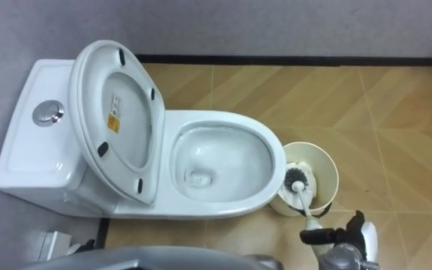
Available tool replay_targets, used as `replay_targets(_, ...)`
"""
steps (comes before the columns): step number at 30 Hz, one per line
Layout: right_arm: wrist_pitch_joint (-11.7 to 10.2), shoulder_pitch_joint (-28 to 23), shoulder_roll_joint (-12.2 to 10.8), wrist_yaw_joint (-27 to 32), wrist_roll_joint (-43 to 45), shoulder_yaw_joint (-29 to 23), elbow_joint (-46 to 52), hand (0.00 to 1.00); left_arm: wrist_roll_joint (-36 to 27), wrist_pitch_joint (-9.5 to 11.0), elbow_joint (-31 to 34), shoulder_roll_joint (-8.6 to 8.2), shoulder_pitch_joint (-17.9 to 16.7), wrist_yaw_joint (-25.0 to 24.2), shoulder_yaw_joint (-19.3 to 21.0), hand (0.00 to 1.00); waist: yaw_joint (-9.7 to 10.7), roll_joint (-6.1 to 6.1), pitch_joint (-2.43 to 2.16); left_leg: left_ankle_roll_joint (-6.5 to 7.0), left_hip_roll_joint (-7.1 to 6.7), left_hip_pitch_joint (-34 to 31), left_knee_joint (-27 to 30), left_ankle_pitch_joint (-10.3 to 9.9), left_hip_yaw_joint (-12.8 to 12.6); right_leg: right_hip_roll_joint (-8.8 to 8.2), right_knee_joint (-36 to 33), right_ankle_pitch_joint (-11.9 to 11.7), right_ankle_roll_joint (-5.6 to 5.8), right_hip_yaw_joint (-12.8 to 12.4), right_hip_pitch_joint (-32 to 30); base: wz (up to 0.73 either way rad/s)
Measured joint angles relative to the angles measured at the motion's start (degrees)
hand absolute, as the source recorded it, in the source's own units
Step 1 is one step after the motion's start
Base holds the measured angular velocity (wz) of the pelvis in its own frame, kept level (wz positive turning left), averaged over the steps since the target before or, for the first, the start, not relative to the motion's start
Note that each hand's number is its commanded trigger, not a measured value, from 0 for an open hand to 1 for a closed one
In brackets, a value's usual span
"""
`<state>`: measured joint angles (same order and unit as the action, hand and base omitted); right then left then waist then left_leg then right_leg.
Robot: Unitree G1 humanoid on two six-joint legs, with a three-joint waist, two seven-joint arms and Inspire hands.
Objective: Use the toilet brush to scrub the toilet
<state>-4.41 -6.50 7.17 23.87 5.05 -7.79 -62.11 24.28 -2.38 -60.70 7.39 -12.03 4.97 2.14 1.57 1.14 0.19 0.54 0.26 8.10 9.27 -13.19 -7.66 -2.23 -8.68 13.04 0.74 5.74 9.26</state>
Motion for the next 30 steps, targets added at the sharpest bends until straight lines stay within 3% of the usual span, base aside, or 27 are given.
replay_targets(9,-0.1,1.5,0.2,1.8,-1.1,0.4,0.6,0.00,0.1,0.4,0.3,0.15,0.5,1.1,0.2,0.00,-0.6,0.00,-0.13,0.01,0.04,-2.7,1.2,0.0,0.1,-0.19,-1.0,-0.1,-0.02,0.5,-2.6,0.01)
replay_targets(12,-0.1,3.0,0.2,2.7,-2.6,1.6,-0.4,0.00,-0.2,0.4,1.3,0.28,1.8,1.2,1.0,0.00,-0.4,0.25,-0.35,0.03,0.04,-5.8,2.9,0.0,1.2,-0.26,-1.5,-0.3,-0.13,1.4,-4.4,0.18)
replay_targets(16,-0.5,6.5,0.3,3.0,-6.1,3.4,-4.0,0.00,-3.0,2.2,1.2,0.50,6.6,2.4,0.4,0.00,-0.4,0.38,-0.12,0.29,0.05,-10.3,4.7,0.3,2.9,-0.29,-2.1,-1.0,-0.30,3.2,-7.2,0.23)
replay_targets(19,-0.4,9.7,0.5,2.9,-8.1,5.3,-6.3,0.00,-5.1,2.9,0.9,0.55,9.1,3.0,-1.8,0.00,-0.5,-0.31,0.26,0.53,0.12,-13.6,6.2,0.5,3.0,-0.38,-2.9,-1.5,-0.21,3.5,-10.1,0.03)
replay_targets(24,-0.4,13.5,0.7,2.8,-11.0,5.5,-10.5,0.00,-8.0,3.9,-0.1,0.79,12.0,3.3,-3.7,0.00,-0.3,-1.23,0.44,1.03,-0.06,-18.9,8.4,0.9,4.0,-0.65,-3.5,-2.2,-0.12,4.7,-14.1,0.11)
replay_targets(30,-0.4,19.6,2.9,2.6,-14.4,5.4,-14.7,0.00,-10.2,4.5,-2.8,0.91,17.0,3.4,-6.7,0.00,-1.8,-1.94,1.15,1.70,-0.10,-26.7,11.7,1.3,4.8,-1.33,-7.8,-2.2,-0.12,5.4,-22.2,0.06)
